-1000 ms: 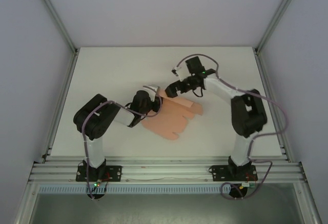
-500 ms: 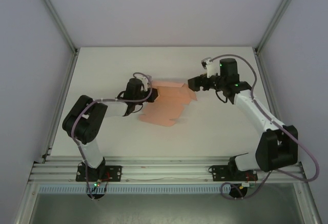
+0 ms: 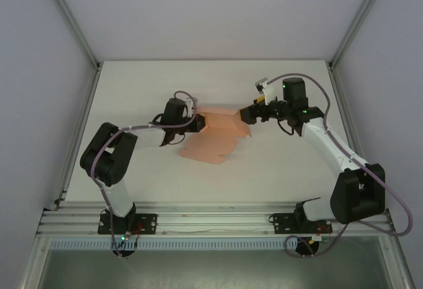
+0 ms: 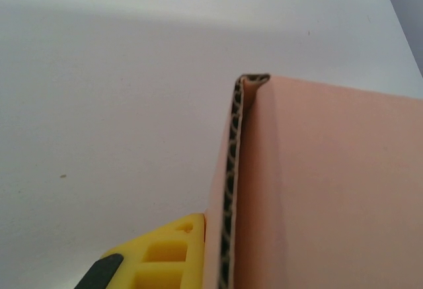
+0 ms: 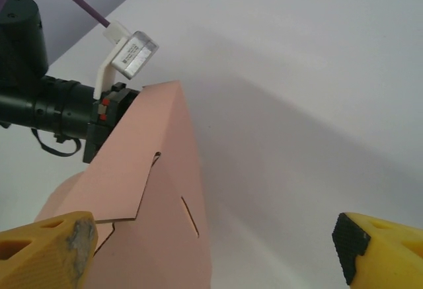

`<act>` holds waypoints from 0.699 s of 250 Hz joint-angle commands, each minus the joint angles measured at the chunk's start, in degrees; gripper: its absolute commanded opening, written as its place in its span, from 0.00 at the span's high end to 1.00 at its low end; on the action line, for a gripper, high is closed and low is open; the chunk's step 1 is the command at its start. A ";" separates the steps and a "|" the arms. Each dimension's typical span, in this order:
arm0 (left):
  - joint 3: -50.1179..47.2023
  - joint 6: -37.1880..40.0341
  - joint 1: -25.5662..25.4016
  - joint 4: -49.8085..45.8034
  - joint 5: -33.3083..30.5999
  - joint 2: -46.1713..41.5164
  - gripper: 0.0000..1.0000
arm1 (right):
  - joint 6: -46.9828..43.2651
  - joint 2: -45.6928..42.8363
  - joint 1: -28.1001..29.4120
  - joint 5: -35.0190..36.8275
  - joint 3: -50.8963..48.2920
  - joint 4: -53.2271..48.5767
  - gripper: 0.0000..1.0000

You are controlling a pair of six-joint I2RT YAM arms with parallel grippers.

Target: Assemble paper box

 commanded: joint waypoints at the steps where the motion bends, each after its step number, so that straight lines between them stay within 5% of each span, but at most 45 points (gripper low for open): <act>1: 1.01 -0.81 0.33 0.55 0.37 -2.56 1.00 | -1.91 -3.03 -0.33 5.97 -0.72 -5.10 0.03; 40: 2.04 -0.71 0.35 -1.58 -2.03 -1.48 1.00 | -3.27 -5.79 -0.36 6.99 -1.05 -8.19 0.00; 103: 3.64 -1.82 0.38 -0.65 -0.59 -0.33 1.00 | -0.56 -9.05 -0.31 -1.10 -6.81 -1.72 0.00; 123: 5.22 -1.16 0.33 -3.70 -1.21 0.11 1.00 | 1.29 -8.49 -0.37 3.10 -6.26 -1.94 0.00; 175: 3.31 0.77 0.35 0.70 4.40 -0.85 1.00 | 1.62 -4.79 -0.32 -0.76 -5.16 2.20 0.02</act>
